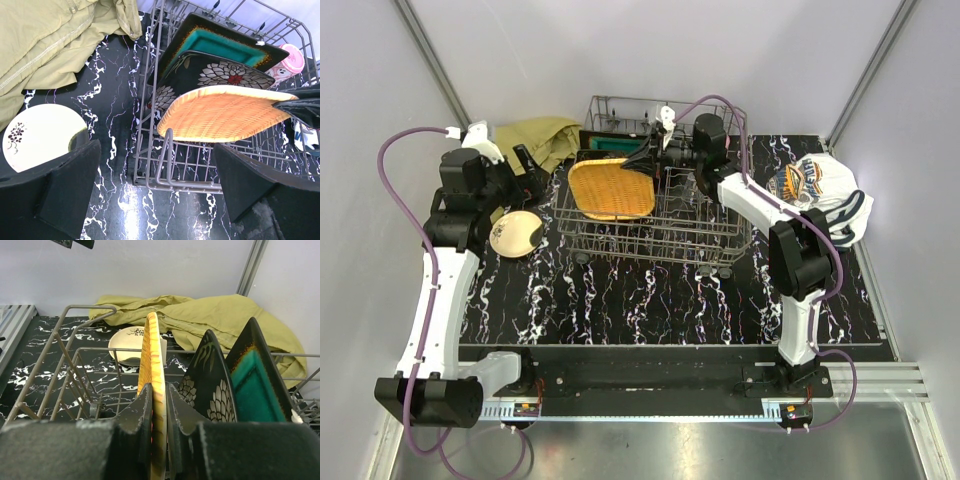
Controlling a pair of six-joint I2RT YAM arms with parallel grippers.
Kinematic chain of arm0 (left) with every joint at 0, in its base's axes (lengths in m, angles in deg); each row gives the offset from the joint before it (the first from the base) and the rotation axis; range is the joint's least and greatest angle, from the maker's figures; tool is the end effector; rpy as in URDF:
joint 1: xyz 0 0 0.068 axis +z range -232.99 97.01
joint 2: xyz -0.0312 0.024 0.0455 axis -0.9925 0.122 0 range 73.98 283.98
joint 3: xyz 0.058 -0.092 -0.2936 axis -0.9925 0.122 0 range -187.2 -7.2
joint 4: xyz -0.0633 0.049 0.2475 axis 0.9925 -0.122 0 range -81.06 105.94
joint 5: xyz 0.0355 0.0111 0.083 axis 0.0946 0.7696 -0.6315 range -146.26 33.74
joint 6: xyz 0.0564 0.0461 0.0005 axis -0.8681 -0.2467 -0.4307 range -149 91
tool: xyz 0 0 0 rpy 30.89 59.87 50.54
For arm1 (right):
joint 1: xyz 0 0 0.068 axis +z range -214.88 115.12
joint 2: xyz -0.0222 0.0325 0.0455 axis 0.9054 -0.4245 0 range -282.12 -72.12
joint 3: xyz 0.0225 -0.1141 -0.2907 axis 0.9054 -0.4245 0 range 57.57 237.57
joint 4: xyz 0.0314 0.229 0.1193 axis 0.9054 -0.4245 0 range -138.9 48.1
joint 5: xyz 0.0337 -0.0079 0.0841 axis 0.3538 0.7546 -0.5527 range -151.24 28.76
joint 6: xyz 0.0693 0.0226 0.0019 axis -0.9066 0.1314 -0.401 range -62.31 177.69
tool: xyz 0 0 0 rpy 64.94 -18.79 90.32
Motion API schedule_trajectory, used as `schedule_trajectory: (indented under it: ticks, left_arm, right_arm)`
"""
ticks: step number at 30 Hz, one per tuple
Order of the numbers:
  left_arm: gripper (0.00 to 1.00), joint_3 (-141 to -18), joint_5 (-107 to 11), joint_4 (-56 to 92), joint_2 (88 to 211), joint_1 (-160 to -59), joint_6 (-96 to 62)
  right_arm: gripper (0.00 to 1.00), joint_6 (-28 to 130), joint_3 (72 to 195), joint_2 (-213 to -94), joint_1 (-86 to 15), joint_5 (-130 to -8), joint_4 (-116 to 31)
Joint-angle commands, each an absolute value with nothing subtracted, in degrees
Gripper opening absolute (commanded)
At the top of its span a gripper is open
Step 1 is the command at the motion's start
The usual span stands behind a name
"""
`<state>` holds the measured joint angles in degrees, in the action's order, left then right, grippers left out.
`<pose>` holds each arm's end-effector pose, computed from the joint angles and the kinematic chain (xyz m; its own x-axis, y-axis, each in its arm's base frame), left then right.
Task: Load the mixed dishes into the dish rack
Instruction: Insert the plate into the dish rack
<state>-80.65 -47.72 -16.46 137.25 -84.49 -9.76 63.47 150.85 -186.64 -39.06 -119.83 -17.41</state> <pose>0.2354 -0.0151 0.4377 -0.4107 -0.3153 -0.8555 0.0294 0.9332 -0.3581 0.4284 0.2648 0.3651 0.1508 0.0147 -0.9885 -0.9838 0.1000 -0.1486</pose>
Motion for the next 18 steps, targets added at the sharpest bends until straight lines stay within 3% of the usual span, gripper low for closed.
schedule_trajectory:
  ticks: [1,18]
  left_arm:
    - [0.99,-80.24,-48.26,-12.36,137.97,-84.05,-10.72]
    - [0.99,-79.71,-47.12,-11.92,138.32,-83.87,-10.02]
  right_arm:
    - [0.00,63.05,149.52,-186.64,-39.22,-120.39,-8.51]
    - [0.01,54.70,139.49,-186.29,-39.04,-120.39,4.51]
